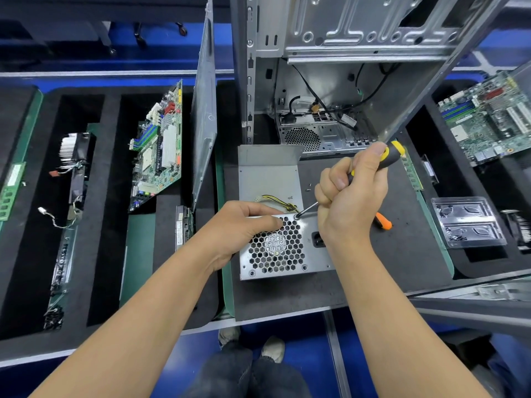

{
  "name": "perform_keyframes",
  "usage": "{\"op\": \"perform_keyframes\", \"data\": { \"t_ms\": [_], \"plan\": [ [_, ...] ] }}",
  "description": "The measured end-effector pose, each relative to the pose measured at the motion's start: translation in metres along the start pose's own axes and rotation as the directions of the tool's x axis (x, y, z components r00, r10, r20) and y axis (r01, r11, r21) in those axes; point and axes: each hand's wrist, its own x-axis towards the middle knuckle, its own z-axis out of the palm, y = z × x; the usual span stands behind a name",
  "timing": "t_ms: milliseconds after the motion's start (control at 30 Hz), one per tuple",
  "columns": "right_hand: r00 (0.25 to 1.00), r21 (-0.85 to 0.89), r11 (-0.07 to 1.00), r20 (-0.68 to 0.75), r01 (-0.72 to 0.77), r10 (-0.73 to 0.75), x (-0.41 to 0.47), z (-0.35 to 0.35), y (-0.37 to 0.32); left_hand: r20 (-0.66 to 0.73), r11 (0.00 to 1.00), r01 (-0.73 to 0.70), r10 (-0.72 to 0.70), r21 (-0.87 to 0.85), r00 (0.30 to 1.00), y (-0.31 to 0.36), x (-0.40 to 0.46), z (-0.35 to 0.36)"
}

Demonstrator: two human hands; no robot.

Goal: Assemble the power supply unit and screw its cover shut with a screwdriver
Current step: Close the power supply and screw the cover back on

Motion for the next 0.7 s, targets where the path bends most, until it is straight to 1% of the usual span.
{"op": "perform_keyframes", "data": {
  "t_ms": [167, 267, 367, 433, 500, 567, 600, 633, 700],
  "plan": [
    [0.996, -0.060, 0.996, 0.067, 0.061, -0.057, -0.004, 0.002, -0.001, 0.003, 1.000, 0.000, 0.000, 0.009, 1.000, 0.000, 0.000, 0.000],
    [0.977, -0.150, 0.979, 0.182, 0.140, -0.112, -0.010, 0.004, 0.000, 0.002, 1.000, -0.006, 0.006, 0.012, 1.000, 0.001, 0.000, 0.000],
    [0.942, -0.252, 0.940, 0.301, 0.230, -0.149, -0.017, 0.007, 0.000, 0.004, 1.000, -0.015, 0.015, 0.015, 1.000, 0.001, 0.000, 0.000],
    [0.919, -0.294, 0.919, 0.366, 0.262, -0.145, -0.019, 0.006, -0.001, -0.001, 1.000, -0.015, 0.015, 0.010, 1.000, 0.000, 0.000, 0.000],
    [0.898, -0.289, 0.920, 0.421, 0.263, -0.125, -0.020, 0.004, -0.002, -0.009, 1.000, -0.017, 0.017, 0.004, 1.000, 0.000, 0.001, 0.000],
    [0.901, -0.321, 0.916, 0.425, 0.242, -0.089, -0.018, 0.000, -0.006, -0.013, 1.000, -0.021, 0.022, 0.004, 1.000, -0.001, 0.002, 0.000],
    [0.901, -0.361, 0.897, 0.425, 0.254, -0.084, -0.017, -0.002, -0.009, -0.011, 1.000, -0.024, 0.025, 0.006, 1.000, -0.002, 0.003, 0.000],
    [0.895, -0.428, 0.852, 0.434, 0.301, -0.098, -0.016, -0.004, -0.013, -0.008, 1.000, -0.028, 0.028, 0.009, 1.000, -0.002, 0.004, -0.001],
    [0.855, -0.567, 0.689, 0.497, 0.451, -0.150, -0.013, -0.010, -0.023, 0.006, 0.999, -0.032, 0.032, 0.013, 0.999, -0.003, 0.005, -0.002]
  ]
}}
